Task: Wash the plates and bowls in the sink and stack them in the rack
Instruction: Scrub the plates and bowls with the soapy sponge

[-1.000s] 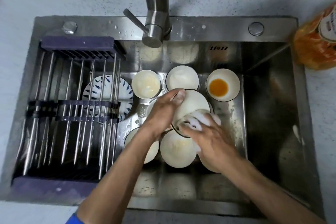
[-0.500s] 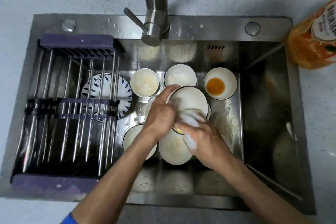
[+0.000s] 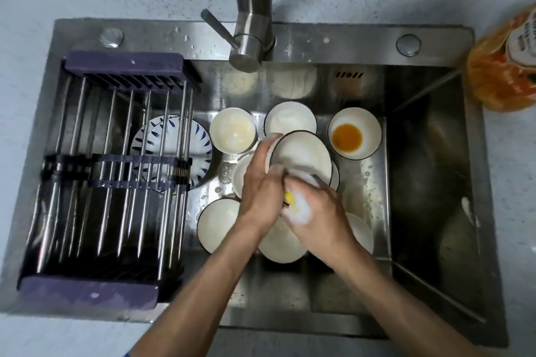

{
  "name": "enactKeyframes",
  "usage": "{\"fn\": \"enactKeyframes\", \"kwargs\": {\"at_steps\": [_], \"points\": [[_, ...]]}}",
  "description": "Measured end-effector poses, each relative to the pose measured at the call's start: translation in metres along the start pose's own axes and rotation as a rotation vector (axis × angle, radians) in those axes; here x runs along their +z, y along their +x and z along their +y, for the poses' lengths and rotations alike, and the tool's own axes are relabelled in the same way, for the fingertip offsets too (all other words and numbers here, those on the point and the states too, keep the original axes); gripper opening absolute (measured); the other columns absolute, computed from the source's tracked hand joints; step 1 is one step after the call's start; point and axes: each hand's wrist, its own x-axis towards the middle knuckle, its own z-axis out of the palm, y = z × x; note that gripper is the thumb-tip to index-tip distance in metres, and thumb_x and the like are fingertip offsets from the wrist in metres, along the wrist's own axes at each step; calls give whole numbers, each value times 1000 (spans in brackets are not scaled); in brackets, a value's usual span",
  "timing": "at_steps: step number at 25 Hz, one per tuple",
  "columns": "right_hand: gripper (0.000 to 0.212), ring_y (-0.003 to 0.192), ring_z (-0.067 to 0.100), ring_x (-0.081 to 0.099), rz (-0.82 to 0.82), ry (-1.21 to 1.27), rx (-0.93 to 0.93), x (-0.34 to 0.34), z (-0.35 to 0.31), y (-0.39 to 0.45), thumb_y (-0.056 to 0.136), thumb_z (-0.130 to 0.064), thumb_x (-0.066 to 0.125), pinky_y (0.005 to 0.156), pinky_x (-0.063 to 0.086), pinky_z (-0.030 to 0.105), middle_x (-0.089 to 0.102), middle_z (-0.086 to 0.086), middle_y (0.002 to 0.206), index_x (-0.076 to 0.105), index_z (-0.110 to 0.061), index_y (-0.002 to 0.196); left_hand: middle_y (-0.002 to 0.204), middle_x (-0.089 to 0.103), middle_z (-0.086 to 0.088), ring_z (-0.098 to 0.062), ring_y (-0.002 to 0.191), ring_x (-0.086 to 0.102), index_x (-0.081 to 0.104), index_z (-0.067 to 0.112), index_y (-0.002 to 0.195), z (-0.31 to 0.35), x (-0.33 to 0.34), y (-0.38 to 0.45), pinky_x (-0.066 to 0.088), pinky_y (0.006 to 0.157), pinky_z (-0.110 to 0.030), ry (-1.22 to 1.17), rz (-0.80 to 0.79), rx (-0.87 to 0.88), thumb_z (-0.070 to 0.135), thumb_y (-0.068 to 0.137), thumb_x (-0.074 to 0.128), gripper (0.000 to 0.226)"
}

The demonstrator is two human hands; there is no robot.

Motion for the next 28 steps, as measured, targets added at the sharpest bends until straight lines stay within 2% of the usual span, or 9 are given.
{"fn": "enactKeyframes", "kwargs": {"at_steps": [3, 7, 11, 15, 17, 19, 22, 24, 28], "points": [[63, 122, 35, 53, -114, -185, -161, 1, 6, -7, 64, 4, 73, 93, 53, 43, 59, 11, 130, 59, -17, 121, 118, 66, 4, -11, 106, 60, 62, 37, 118, 2, -4, 13, 46, 90, -21, 141, -221, -47, 20, 83, 48, 41], [36, 107, 32, 62, 25, -27, -13, 5, -4, -4, 73, 2, 64, 89, 51, 33, 67, 6, 113, 64, -15, 105, 128, 63, 11, -6, 123, 54, 62, 28, 126, -11, 10, -14, 40, 105, -21, 28, 119, 96, 14, 80, 45, 51], [46, 114, 31, 56, -21, -241, -236, -5, 17, -5, 75, 2, 53, 88, 53, 42, 59, 6, 125, 63, -17, 117, 125, 66, 7, -15, 119, 59, 66, 32, 120, 0, -4, 16, 45, 105, -32, 90, -145, -103, 29, 82, 51, 41], [38, 95, 10, 67, -67, 527, 139, -20, -8, 18, 70, 0, 67, 82, 53, 26, 72, -6, 101, 70, -15, 104, 122, 68, -17, -32, 115, 65, 64, 9, 127, -25, 2, -3, 53, 96, -43, -647, -187, -310, 48, 90, 60, 54], [38, 93, 3, 67, -148, 739, 151, -23, -7, 22, 69, 1, 68, 81, 52, 19, 71, -12, 99, 71, -18, 101, 94, 75, -14, -24, 86, 73, 74, 7, 101, -36, 1, -9, 60, 73, -32, -732, -194, -390, 38, 83, 66, 37], [41, 97, 6, 66, -132, 571, 89, -19, -4, 18, 70, -4, 66, 86, 52, 24, 71, -14, 103, 70, -27, 104, 72, 72, -7, -16, 64, 69, 69, 6, 89, -39, 5, -6, 56, 58, -23, -692, -163, -388, 26, 76, 60, 25], [34, 100, 22, 58, 108, 11, 105, -14, -2, 9, 80, -12, 63, 87, 45, 32, 69, -2, 105, 68, -26, 110, 80, 72, -4, -19, 77, 68, 64, 9, 98, -30, 15, 0, 54, 67, -27, -580, -151, -384, 22, 79, 53, 25], [31, 101, 27, 51, 37, -352, 105, -16, -3, 5, 75, -17, 68, 84, 44, 40, 66, 1, 101, 69, -22, 105, 93, 74, -2, -23, 92, 68, 65, 9, 109, -23, 19, 7, 53, 82, -35, -500, -87, -358, 22, 79, 55, 34], [18, 99, 31, 53, -202, -84, 173, -11, -14, 21, 79, -10, 55, 84, 47, 40, 65, 4, 101, 63, -20, 92, 93, 74, 5, -16, 90, 70, 69, 22, 101, -16, 26, 2, 55, 74, -30, -419, -42, -346, 22, 90, 52, 21]]}}
